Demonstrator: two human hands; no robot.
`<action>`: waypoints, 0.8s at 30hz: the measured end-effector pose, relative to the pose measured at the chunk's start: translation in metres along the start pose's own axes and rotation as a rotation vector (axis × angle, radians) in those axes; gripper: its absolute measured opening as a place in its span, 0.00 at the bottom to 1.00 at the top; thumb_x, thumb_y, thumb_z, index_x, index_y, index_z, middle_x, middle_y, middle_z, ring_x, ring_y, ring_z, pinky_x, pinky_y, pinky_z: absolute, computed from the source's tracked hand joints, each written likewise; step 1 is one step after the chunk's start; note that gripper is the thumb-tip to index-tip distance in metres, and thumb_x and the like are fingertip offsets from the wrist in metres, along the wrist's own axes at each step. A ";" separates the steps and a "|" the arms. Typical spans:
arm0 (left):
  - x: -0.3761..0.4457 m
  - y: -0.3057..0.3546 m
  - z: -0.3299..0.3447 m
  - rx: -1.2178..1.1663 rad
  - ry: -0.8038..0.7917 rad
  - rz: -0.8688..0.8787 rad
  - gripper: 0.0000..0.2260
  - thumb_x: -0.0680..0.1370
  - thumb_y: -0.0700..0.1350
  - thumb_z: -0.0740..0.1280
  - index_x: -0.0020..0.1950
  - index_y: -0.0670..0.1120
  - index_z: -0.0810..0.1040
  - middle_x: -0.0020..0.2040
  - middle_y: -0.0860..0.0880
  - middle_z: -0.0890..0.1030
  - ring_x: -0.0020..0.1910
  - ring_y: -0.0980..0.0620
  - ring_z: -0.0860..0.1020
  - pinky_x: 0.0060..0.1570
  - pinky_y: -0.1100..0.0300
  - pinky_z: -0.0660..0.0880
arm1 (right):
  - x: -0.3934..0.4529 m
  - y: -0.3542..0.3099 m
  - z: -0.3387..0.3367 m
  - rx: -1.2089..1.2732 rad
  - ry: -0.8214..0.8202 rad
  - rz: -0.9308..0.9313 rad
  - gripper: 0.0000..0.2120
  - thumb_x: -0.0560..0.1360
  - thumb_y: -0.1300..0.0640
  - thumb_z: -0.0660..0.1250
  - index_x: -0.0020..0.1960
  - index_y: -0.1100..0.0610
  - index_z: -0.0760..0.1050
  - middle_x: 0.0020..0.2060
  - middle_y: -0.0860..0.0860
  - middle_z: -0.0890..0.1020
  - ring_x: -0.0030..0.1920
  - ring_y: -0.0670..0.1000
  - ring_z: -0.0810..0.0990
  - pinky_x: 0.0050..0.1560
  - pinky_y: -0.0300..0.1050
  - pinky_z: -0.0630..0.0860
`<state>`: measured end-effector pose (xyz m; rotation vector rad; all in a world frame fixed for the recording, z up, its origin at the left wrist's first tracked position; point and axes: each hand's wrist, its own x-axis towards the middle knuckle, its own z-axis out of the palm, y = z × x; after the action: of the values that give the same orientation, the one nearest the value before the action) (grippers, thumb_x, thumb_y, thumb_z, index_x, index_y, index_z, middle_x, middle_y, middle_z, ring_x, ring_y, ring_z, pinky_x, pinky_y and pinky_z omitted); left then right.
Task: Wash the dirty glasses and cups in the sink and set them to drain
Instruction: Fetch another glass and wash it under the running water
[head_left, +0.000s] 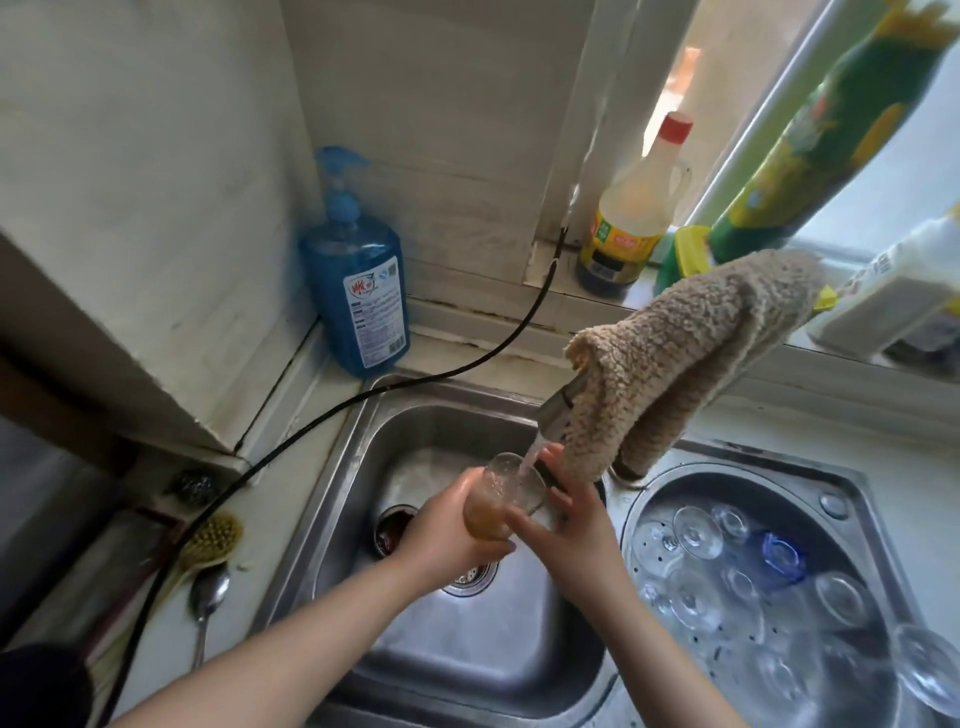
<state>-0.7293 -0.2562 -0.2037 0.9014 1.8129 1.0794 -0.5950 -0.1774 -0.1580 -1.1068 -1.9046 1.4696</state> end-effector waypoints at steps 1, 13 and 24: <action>0.001 0.002 -0.002 0.069 0.005 -0.014 0.28 0.59 0.53 0.79 0.55 0.60 0.72 0.47 0.57 0.83 0.47 0.57 0.82 0.50 0.49 0.79 | 0.000 0.001 -0.005 -0.140 0.011 -0.094 0.23 0.63 0.45 0.76 0.56 0.43 0.73 0.53 0.38 0.79 0.55 0.41 0.78 0.54 0.38 0.74; -0.001 0.030 -0.047 0.714 -0.012 -0.035 0.37 0.64 0.49 0.77 0.71 0.57 0.66 0.61 0.51 0.73 0.63 0.48 0.70 0.61 0.53 0.71 | 0.049 -0.014 0.002 -0.466 -0.914 -0.027 0.29 0.67 0.54 0.76 0.66 0.45 0.72 0.61 0.38 0.76 0.61 0.38 0.74 0.67 0.39 0.68; 0.000 0.021 -0.036 0.712 -0.127 0.026 0.39 0.62 0.46 0.79 0.71 0.52 0.69 0.63 0.49 0.74 0.63 0.49 0.72 0.63 0.54 0.70 | 0.056 0.004 -0.001 -1.598 -0.754 -1.266 0.24 0.67 0.53 0.68 0.63 0.47 0.76 0.62 0.45 0.78 0.68 0.49 0.71 0.73 0.60 0.58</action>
<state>-0.7583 -0.2594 -0.1739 1.3651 2.1054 0.3538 -0.6241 -0.1299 -0.1674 0.5902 -3.1904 -0.6822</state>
